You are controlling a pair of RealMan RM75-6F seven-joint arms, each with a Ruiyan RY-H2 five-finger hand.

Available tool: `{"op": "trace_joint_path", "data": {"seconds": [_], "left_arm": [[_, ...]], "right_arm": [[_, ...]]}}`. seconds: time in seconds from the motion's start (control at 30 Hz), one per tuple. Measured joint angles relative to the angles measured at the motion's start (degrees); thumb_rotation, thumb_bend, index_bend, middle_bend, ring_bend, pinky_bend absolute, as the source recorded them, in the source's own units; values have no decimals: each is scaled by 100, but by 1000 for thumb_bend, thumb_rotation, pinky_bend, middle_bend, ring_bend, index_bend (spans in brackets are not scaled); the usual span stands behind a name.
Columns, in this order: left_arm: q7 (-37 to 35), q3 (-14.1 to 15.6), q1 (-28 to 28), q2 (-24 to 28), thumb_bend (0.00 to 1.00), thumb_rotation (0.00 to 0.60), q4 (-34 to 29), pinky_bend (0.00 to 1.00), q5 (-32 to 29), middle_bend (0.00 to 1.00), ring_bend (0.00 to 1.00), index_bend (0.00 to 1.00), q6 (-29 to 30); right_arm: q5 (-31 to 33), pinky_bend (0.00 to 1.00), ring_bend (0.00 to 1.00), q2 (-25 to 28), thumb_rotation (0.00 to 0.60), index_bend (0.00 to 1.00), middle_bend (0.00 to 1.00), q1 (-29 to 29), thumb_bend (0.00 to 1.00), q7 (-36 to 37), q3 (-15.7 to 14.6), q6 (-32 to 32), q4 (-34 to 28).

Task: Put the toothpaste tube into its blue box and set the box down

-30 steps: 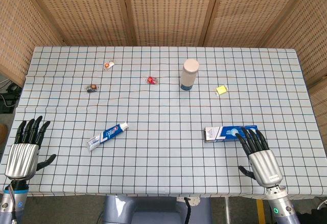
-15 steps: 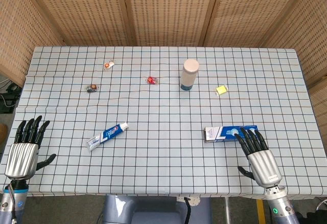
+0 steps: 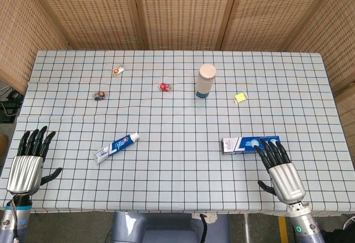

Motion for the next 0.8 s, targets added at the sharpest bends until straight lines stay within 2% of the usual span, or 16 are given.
{"op": "trace_joint_path", "data": {"seconds": [0.17,0.37,0.6,0.8], "left_arm": [[-5,-35,22,-34,64,600,-155,0,-140,0,0,97,-8],[155,-194,-40,8,73,600,-656,0,-731,0,0,107,-315],[993,-594,-389,27,86,600,-1259,0,-1667,0,0,143,-780],[1561,-816,-748,-115,93,600,-1455,0,-2299,0,0,178,-1122]], "right_arm": [[18,0,0,8,600,91,0,-4,123,34,7,3,-13],[42,0,0,29,600,91,0,-1,123,105,15,-11,-20],[42,0,0,29,600,91,0,9,123,127,15,-28,-18],[23,0,0,28,600,91,0,9,123,150,13,-12,-14]]}}
